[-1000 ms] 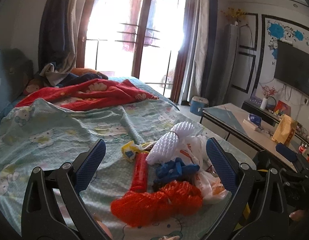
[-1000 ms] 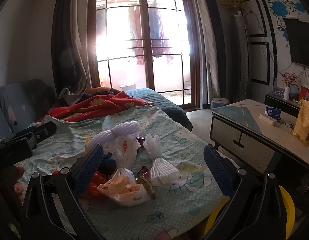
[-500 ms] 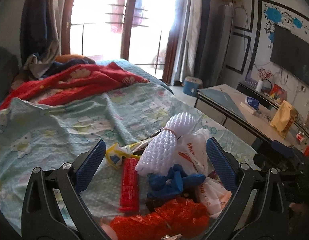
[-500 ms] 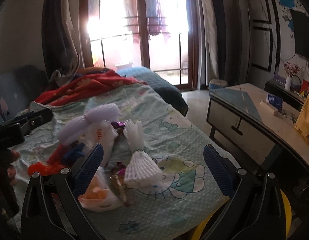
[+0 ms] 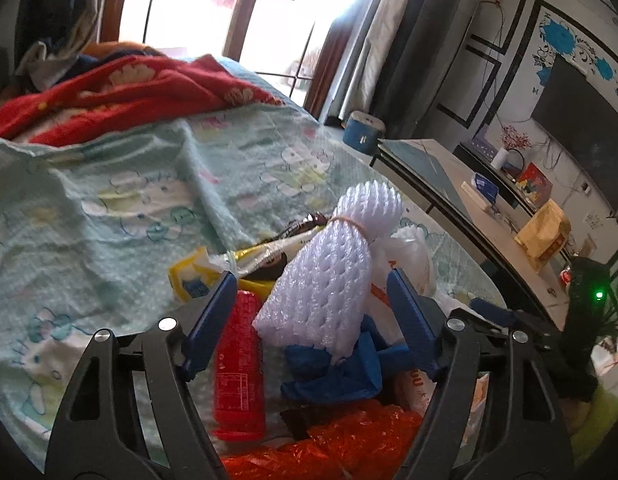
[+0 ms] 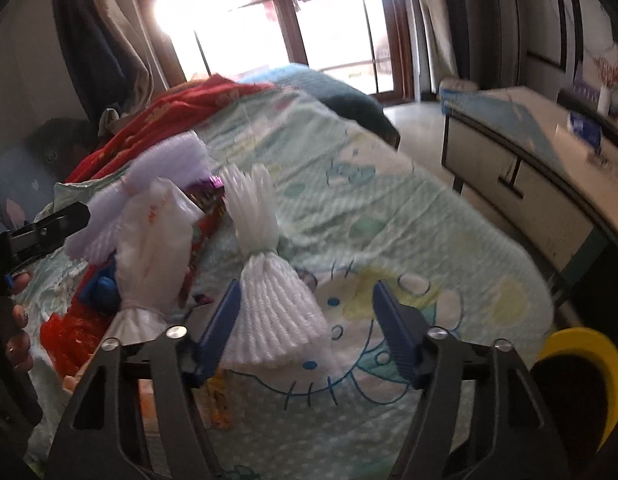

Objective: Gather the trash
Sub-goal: 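Reach the left tool to the white mesh fruit sleeve and close on it, then carry the white mesh sleeve in the left tool toward the yellow bin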

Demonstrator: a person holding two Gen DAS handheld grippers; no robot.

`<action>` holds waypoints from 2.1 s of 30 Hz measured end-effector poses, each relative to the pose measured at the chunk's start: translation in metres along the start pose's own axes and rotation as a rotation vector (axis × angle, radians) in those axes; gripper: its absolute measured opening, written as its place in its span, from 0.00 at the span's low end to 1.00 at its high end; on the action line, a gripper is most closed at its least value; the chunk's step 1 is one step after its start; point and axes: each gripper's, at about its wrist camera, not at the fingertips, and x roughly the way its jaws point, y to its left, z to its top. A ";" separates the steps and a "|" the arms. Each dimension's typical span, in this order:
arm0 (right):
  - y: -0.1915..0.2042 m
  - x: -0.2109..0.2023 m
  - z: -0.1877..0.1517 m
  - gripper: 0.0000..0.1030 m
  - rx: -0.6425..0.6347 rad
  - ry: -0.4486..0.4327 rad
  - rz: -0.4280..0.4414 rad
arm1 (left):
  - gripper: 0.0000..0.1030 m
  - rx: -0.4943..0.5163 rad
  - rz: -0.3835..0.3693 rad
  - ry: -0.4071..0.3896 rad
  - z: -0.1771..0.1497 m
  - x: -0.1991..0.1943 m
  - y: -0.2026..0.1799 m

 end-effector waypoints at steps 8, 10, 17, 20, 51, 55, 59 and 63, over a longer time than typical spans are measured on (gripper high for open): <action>-0.004 0.003 -0.006 0.28 0.048 0.017 0.085 | 0.32 -0.029 -0.030 0.022 0.000 0.010 0.004; -0.004 0.001 -0.006 0.22 0.054 0.011 0.093 | 0.27 -0.033 -0.035 0.013 0.000 0.009 0.005; -0.007 -0.013 -0.008 0.14 0.085 -0.042 0.079 | 0.21 -0.064 -0.030 -0.065 0.005 -0.009 0.011; -0.011 -0.023 -0.009 0.14 0.100 -0.075 0.061 | 0.21 -0.070 -0.037 -0.097 0.009 -0.020 0.010; -0.070 -0.147 -0.025 0.14 0.182 -0.284 -0.095 | 0.21 0.113 -0.180 -0.119 -0.024 -0.046 -0.093; -0.083 -0.158 -0.034 0.14 0.207 -0.289 -0.116 | 0.21 0.134 -0.196 -0.109 -0.028 -0.044 -0.104; -0.091 -0.167 -0.040 0.14 0.221 -0.294 -0.137 | 0.21 0.161 -0.207 -0.100 -0.033 -0.041 -0.116; -0.100 -0.174 -0.047 0.14 0.236 -0.300 -0.160 | 0.21 0.182 -0.218 -0.088 -0.039 -0.038 -0.125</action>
